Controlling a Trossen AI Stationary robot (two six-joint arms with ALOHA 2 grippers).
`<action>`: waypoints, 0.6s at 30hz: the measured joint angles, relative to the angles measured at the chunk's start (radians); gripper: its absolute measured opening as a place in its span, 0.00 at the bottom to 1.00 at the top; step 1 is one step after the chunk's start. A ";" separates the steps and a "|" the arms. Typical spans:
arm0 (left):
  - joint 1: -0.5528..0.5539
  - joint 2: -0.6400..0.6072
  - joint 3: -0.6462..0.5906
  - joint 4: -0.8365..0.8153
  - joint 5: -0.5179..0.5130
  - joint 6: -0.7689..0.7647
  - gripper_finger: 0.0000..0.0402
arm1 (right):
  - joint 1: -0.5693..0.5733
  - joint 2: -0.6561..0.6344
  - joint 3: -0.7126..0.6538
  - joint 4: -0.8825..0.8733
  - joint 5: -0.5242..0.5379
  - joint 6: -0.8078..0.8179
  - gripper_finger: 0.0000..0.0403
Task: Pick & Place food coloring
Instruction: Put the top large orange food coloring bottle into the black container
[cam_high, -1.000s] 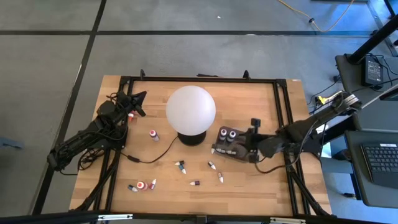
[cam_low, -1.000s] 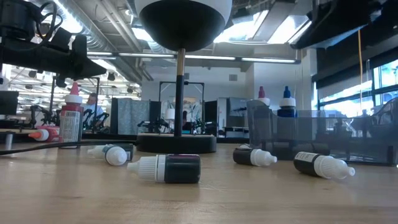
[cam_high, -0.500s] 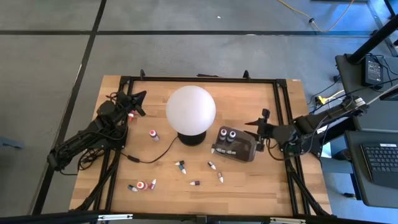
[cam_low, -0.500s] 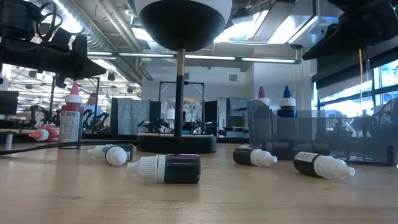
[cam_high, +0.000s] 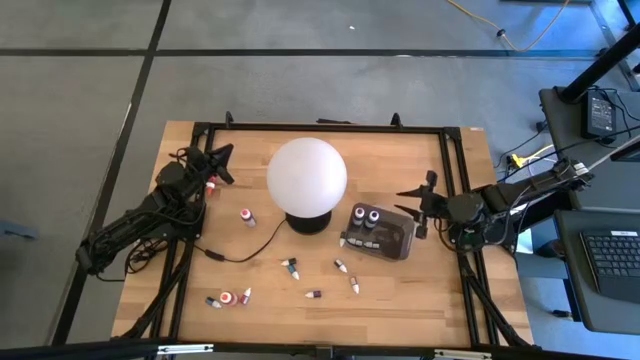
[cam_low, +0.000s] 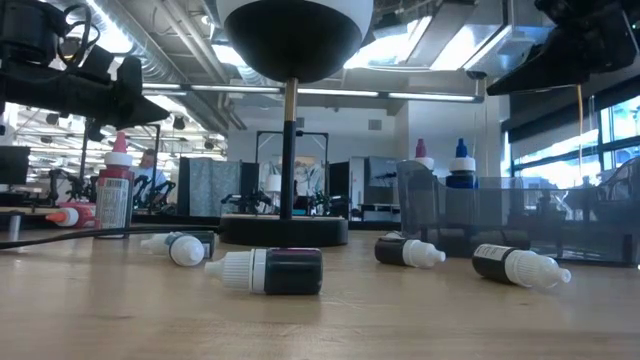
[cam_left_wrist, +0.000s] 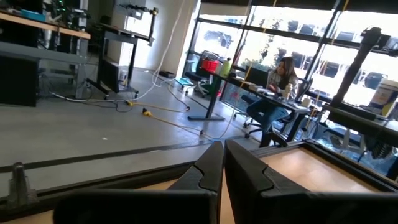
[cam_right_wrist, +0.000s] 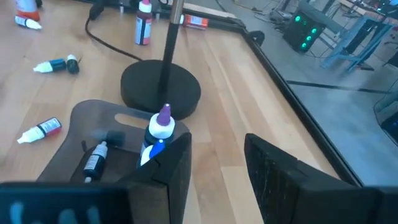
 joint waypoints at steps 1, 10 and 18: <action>0.000 0.000 0.000 0.000 -0.005 0.000 0.05 | 0.000 0.000 0.000 0.000 -0.013 0.000 0.38; 0.000 0.000 0.000 0.022 -0.003 0.000 0.22 | 0.000 0.000 0.000 -0.003 -0.066 -0.006 0.38; 0.000 0.000 0.000 0.051 0.111 0.035 0.47 | 0.000 0.000 0.000 -0.016 -0.067 -0.005 0.38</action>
